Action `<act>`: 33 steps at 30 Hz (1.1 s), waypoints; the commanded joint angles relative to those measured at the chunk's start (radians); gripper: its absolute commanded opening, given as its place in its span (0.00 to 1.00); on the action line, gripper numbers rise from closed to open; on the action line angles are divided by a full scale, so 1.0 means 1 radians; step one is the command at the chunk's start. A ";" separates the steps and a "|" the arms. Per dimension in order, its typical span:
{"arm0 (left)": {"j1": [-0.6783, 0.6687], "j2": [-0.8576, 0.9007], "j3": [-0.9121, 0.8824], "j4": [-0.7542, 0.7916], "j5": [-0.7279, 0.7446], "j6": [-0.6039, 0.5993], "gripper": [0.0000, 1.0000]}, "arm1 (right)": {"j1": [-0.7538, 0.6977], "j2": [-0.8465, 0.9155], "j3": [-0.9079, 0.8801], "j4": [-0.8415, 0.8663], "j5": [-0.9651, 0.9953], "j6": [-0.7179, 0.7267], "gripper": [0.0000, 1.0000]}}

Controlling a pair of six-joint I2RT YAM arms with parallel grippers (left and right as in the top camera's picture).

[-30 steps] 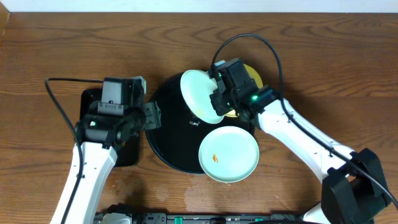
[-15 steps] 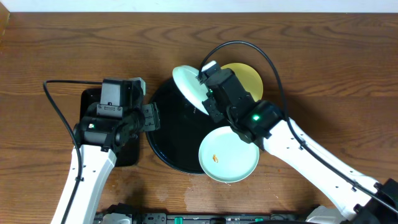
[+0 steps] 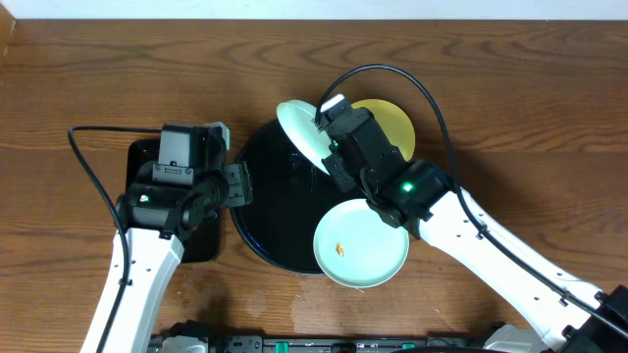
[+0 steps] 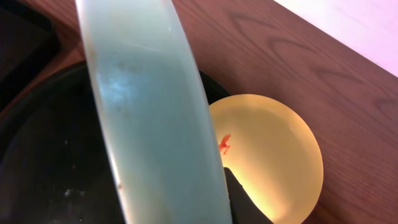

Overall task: Clean dirty plates on tray and stack at the side
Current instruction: 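Carry the blue plate right and set it on the table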

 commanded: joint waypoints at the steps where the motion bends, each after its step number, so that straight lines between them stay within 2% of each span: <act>1: -0.002 -0.005 0.001 -0.003 -0.009 -0.010 0.59 | 0.010 -0.021 0.005 0.002 0.018 -0.013 0.01; 13: -0.002 -0.005 0.001 -0.003 -0.009 -0.010 0.59 | 0.010 -0.020 0.005 0.002 0.017 -0.002 0.01; 16: -0.002 -0.005 0.001 -0.003 -0.009 -0.010 0.59 | 0.007 -0.020 0.005 -0.001 0.017 0.051 0.01; 18: -0.002 -0.005 0.001 -0.003 -0.009 -0.010 0.59 | -0.002 -0.020 0.005 -0.011 0.019 0.143 0.01; 21: -0.002 -0.005 0.001 -0.003 -0.009 -0.013 0.59 | -0.056 -0.023 0.005 -0.089 0.029 0.438 0.01; 22: -0.002 -0.005 0.001 -0.003 -0.009 -0.018 0.59 | -0.091 -0.023 0.005 -0.121 -0.004 0.527 0.01; 24: -0.002 -0.005 0.001 -0.003 -0.009 -0.025 0.59 | -0.164 -0.023 0.005 -0.138 -0.123 0.580 0.01; 30: -0.002 -0.005 0.001 -0.003 -0.009 -0.024 0.59 | -0.510 -0.022 0.005 -0.146 -0.652 0.530 0.01; 33: -0.002 -0.005 0.001 -0.003 -0.009 -0.025 0.59 | -0.705 -0.022 0.005 -0.182 -0.801 0.494 0.01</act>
